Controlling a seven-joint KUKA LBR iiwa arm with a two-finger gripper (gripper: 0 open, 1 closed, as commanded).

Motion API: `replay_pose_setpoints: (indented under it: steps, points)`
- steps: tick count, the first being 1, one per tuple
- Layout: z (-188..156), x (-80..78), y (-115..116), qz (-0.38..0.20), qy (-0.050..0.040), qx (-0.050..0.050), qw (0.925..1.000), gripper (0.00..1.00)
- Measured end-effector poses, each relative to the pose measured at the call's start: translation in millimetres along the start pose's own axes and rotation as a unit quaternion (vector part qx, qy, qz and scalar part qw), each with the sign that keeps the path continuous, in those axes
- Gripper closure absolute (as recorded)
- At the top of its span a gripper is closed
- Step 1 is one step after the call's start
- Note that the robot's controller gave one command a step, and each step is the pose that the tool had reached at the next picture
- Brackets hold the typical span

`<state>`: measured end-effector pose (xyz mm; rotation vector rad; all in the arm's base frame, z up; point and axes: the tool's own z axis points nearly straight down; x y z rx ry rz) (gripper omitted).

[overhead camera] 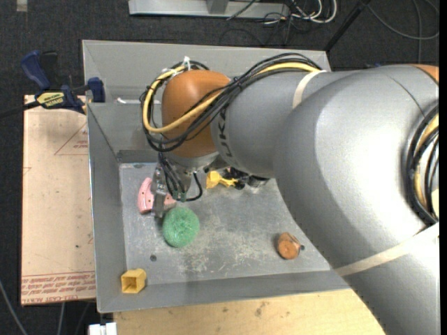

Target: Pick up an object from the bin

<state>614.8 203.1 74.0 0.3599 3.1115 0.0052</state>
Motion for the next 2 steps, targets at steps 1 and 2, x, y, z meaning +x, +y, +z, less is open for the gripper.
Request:
replay_pose_setpoints:
  steps: [1, 2]
  points:
    - [-2.9, 0.9, -0.5, -0.001, 0.0020, 0.001, 1.0000, 1.00]
    - [-21.2, 3.2, -1.5, -0.001, 0.0067, 0.003, 1.0000, 1.00]
